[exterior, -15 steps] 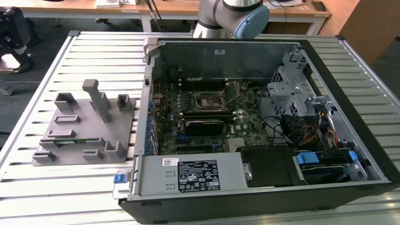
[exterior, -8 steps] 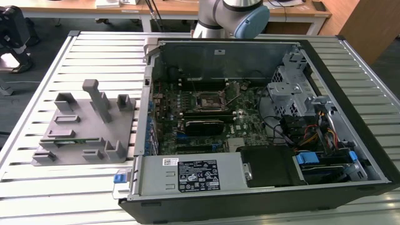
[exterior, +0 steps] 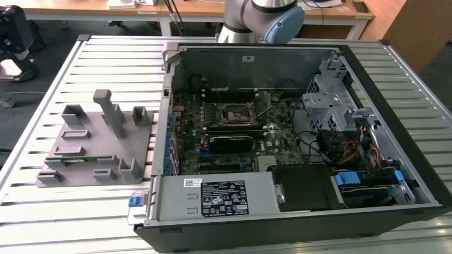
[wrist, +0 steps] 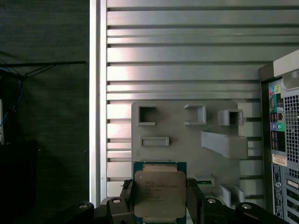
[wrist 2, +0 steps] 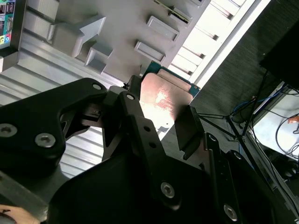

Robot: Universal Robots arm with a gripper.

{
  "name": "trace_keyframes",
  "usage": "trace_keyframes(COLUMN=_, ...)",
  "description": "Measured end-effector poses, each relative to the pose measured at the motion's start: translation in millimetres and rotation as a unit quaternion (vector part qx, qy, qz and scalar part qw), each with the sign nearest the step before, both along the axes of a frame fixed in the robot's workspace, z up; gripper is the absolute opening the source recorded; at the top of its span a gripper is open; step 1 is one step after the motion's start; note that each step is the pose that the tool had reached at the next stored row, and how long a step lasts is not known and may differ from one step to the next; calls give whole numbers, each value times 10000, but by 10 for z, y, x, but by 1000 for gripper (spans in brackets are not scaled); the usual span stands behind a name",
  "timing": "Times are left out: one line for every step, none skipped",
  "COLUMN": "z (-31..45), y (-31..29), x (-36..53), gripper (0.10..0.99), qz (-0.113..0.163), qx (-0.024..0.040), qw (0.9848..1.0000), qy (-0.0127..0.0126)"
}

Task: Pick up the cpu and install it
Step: 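Pick up the cpu and move it towards the insertion slot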

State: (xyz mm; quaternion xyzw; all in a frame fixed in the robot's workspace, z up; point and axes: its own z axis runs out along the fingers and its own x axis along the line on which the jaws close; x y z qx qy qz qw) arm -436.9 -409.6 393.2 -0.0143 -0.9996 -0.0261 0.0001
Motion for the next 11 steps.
trace_keyframes(z=3, y=0, x=0, gripper=537, qz=0, qx=0, qw=10000, qy=0)
trace_keyframes(z=6, y=0, x=0, gripper=537, qz=0, qx=0, qw=10000, qy=0)
trace_keyframes(z=8, y=0, x=0, gripper=537, qz=0, qx=0, qw=10000, qy=0)
trace_keyframes(z=9, y=0, x=0, gripper=537, qz=0, qx=0, qw=10000, qy=-1)
trace_keyframes(z=12, y=0, x=0, gripper=537, qz=0, qx=0, qw=10000, qy=0)
trace_keyframes(z=14, y=0, x=0, gripper=537, qz=0, qx=0, qw=10000, qy=0)
trace_keyframes(z=16, y=0, x=0, gripper=537, qz=0, qx=0, qw=10000, qy=0)
trace_keyframes(z=20, y=0, x=0, gripper=537, qz=0, qx=0, qw=10000, qy=0)
trace_keyframes(z=23, y=0, x=0, gripper=537, qz=0, qx=0, qw=10000, qy=1)
trace_keyframes(z=26, y=0, x=0, gripper=537, qz=0, qx=0, qw=10000, qy=0)
trace_keyframes(z=28, y=0, x=0, gripper=537, qz=0, qx=0, qw=10000, qy=0)
